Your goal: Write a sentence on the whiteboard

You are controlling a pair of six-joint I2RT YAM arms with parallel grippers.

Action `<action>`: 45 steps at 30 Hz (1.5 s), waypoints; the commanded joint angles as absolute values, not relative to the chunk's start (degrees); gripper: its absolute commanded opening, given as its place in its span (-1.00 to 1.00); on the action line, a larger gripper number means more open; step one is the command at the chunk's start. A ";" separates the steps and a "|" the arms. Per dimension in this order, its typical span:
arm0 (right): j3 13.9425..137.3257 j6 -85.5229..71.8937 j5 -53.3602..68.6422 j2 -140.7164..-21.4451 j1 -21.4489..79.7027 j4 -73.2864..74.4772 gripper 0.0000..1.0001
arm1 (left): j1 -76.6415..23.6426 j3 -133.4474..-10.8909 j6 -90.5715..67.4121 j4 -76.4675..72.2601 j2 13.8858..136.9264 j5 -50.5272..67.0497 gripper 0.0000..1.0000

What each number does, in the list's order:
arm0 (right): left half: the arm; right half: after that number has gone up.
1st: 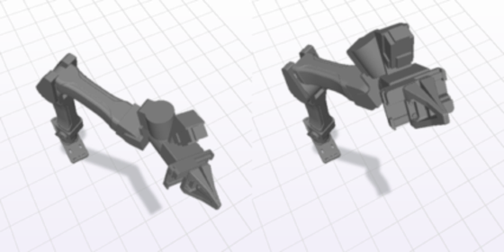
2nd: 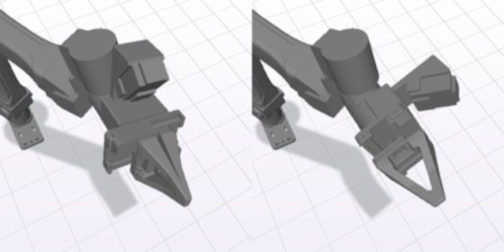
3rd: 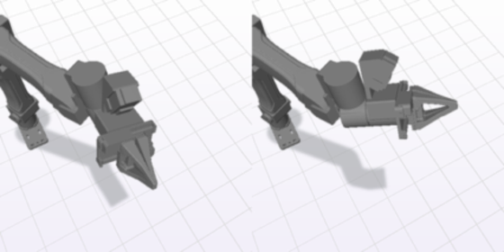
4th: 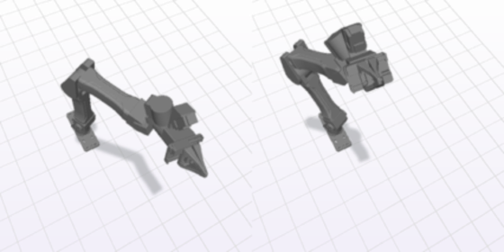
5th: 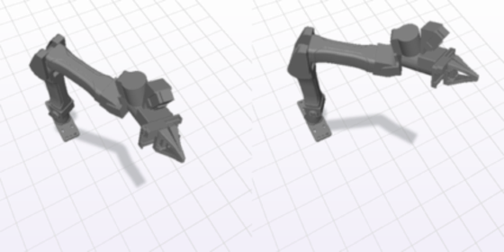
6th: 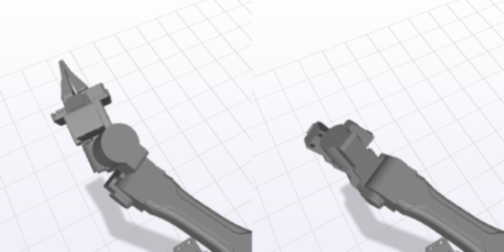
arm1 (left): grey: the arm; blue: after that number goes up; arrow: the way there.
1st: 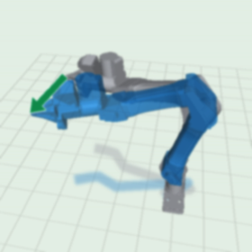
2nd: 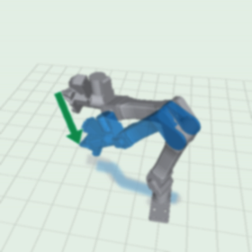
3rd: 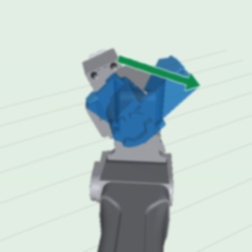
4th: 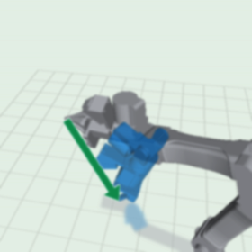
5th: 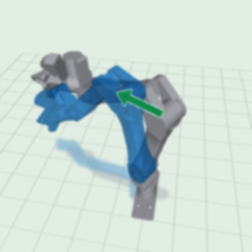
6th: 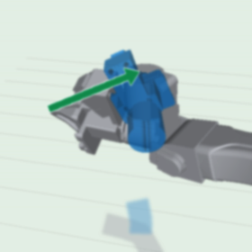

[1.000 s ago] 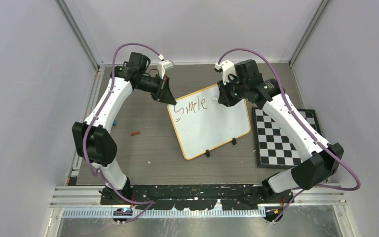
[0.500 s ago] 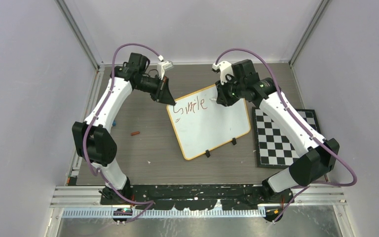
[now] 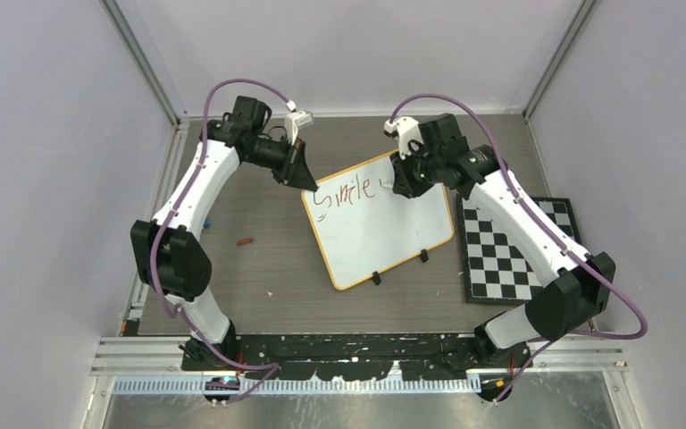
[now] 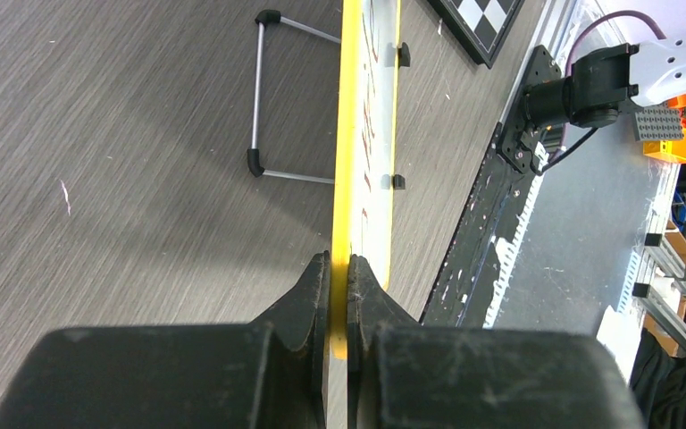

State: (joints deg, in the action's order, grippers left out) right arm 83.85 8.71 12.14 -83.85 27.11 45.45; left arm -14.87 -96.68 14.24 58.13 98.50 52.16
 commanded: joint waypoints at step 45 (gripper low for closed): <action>85.17 9.93 9.39 -82.88 27.07 44.37 -0.99 | -15.64 -95.32 16.35 57.48 97.66 50.54 -1.00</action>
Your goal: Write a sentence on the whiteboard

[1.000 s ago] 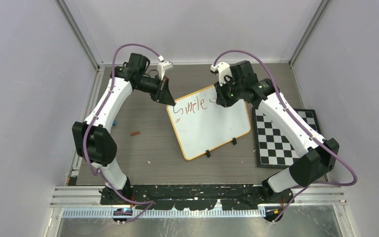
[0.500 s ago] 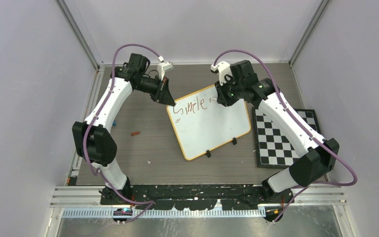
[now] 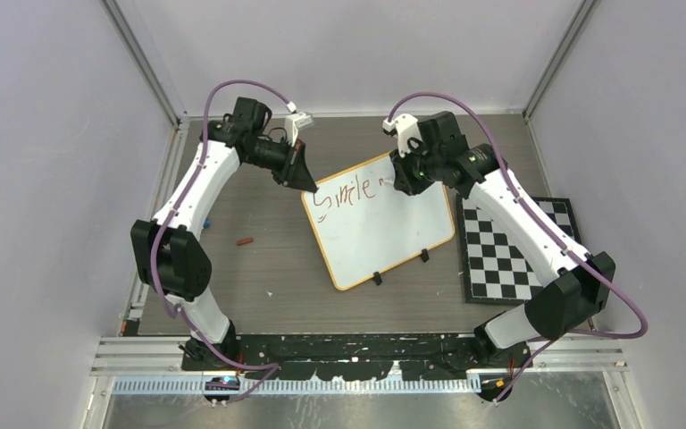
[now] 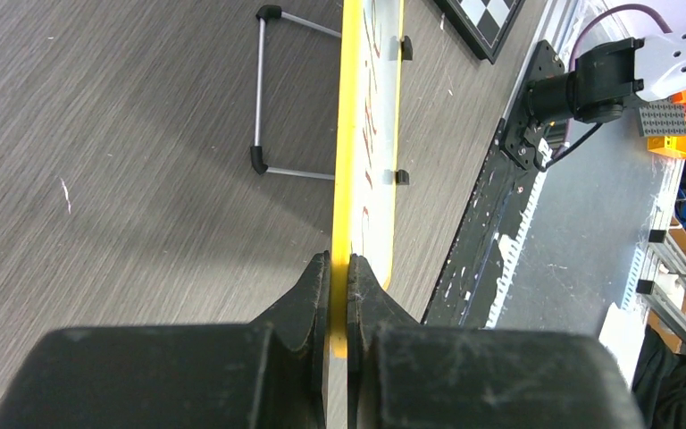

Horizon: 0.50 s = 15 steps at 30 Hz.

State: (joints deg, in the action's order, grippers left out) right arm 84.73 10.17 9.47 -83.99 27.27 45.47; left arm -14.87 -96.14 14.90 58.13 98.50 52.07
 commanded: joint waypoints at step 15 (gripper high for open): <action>82.89 9.73 9.27 -81.08 27.48 44.73 -1.00 | -15.70 -95.10 16.40 57.40 97.26 50.54 -1.00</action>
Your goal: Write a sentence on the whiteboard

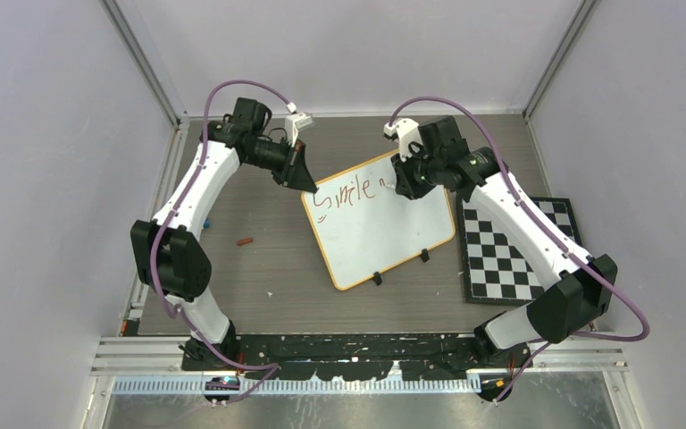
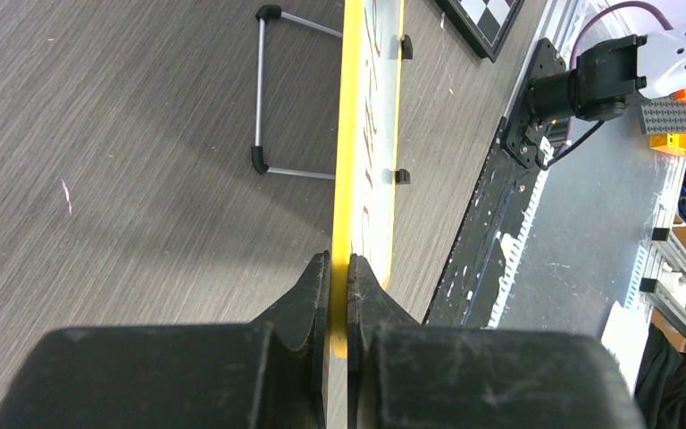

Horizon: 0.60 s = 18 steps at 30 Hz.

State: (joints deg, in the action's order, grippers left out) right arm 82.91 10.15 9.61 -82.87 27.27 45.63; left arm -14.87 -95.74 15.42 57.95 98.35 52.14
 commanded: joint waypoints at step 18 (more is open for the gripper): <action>88.80 10.61 6.40 -84.54 27.45 43.66 -1.00 | -15.73 -94.79 16.35 57.48 97.03 50.23 -1.00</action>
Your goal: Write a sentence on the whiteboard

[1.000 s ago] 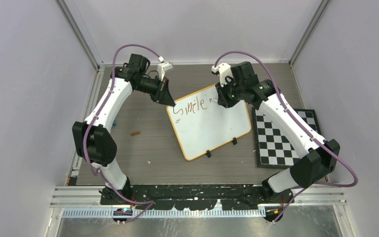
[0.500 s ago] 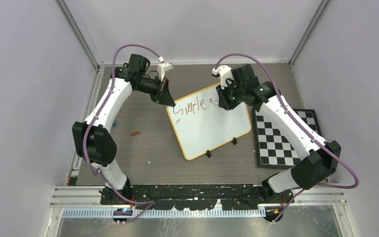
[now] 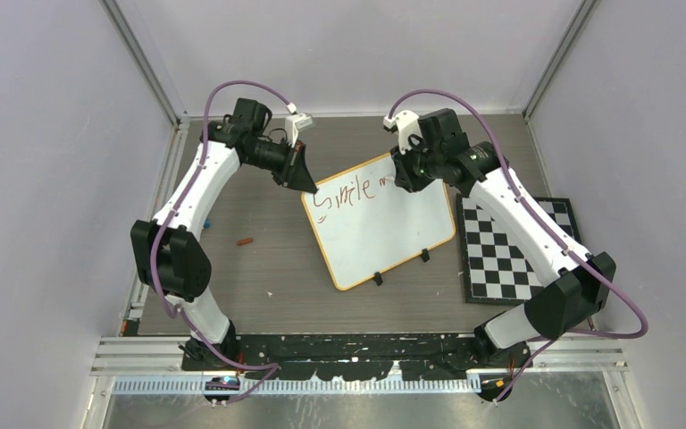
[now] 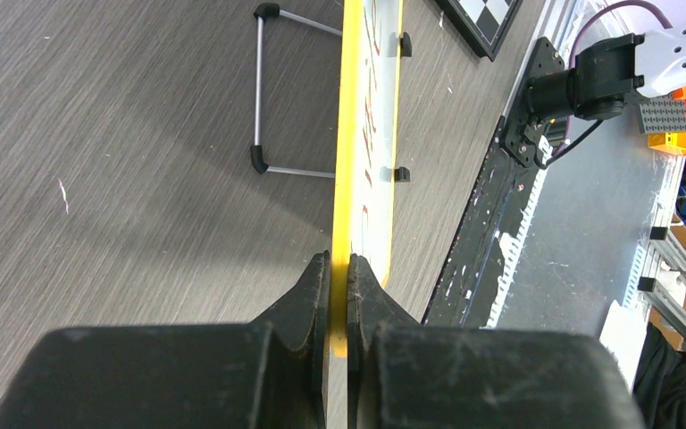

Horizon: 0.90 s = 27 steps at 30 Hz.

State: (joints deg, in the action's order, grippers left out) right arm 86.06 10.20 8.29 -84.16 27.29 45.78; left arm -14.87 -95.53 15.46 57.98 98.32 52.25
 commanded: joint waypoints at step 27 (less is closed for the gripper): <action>86.55 9.49 8.09 -80.62 26.81 46.77 -0.99 | -15.73 -95.36 16.35 57.57 97.21 50.63 -1.00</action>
